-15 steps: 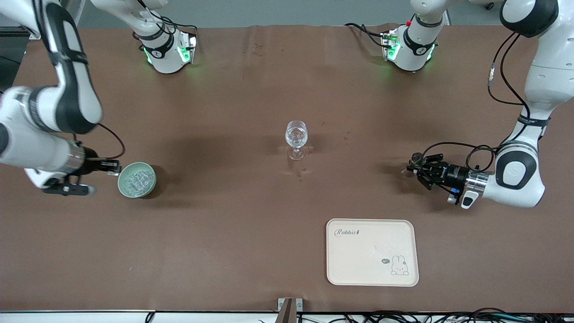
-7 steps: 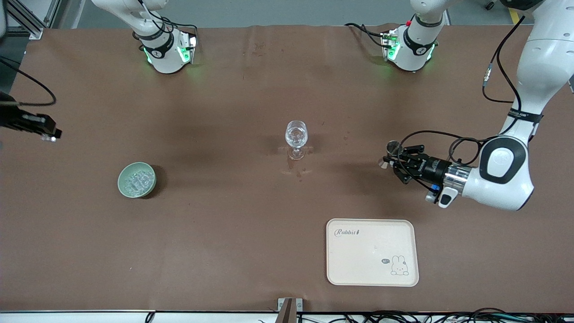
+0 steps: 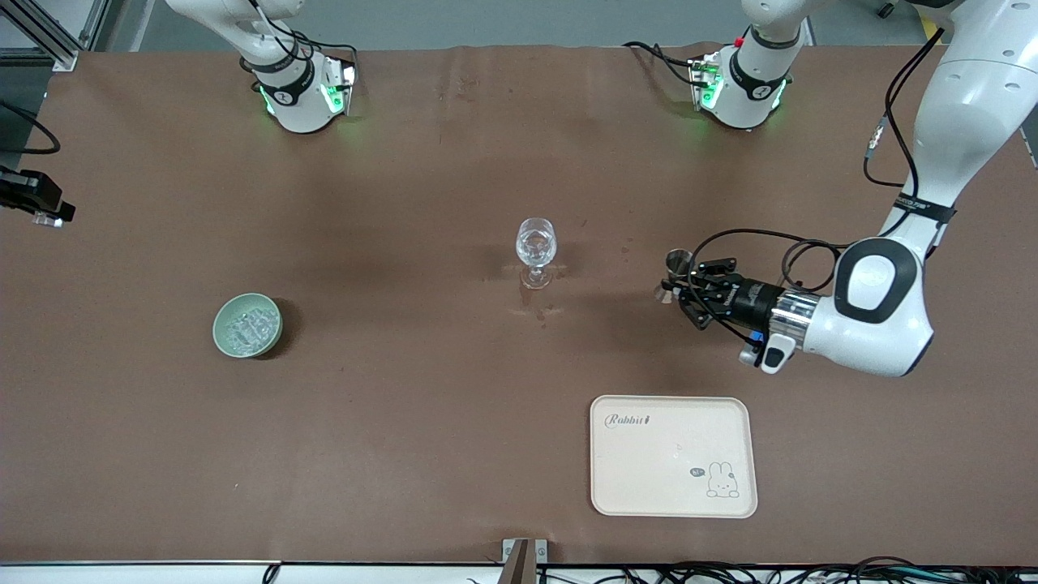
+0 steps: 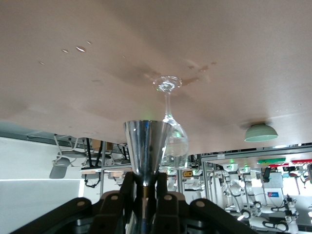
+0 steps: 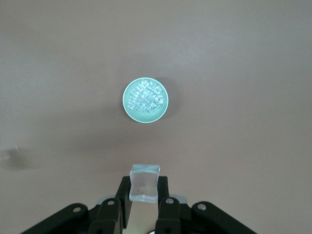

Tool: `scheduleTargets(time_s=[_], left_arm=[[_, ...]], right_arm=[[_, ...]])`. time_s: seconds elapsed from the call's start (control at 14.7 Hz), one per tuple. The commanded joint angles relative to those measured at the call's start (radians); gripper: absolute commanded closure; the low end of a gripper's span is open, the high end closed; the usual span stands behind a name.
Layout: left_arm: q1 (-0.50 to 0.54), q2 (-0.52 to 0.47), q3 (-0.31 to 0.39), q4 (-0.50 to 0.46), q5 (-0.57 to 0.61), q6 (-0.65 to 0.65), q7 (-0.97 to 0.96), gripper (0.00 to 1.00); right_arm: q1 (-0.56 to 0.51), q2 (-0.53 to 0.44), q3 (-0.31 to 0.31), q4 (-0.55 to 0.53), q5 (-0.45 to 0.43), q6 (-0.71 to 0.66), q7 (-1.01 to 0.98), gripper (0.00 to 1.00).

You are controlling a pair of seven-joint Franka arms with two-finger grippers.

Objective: Pour wine and add ice with both arms
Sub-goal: 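Carry the jigger with the left gripper over the wine glass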

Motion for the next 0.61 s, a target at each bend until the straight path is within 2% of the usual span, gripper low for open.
scheduleTargets(time_s=[0.0,0.14,0.41,0.55], left_arm=[[-0.030,-0.018,-0.040,-0.023,-0.021,0.079,-0.095,0.99],[-0.050,-0.019,-0.061,-0.037,-0.019,0.132,-0.144,0.99],[-0.052,-0.067,-0.119,-0.114,-0.019,0.250,-0.172,0.99],[-0.086,-0.105,-0.124,-0.143,-0.018,0.291,-0.210,0.99]], right_arm=[[-0.040,0.014,0.032,0.023,-0.010,-0.008,-0.009,0.99],[-0.066,0.013,0.061,0.022,-0.010,-0.009,-0.009,0.99],[-0.053,0.013,0.057,0.022,-0.013,-0.011,-0.009,0.99],[-0.043,0.008,0.054,0.022,-0.015,-0.014,-0.009,0.99]])
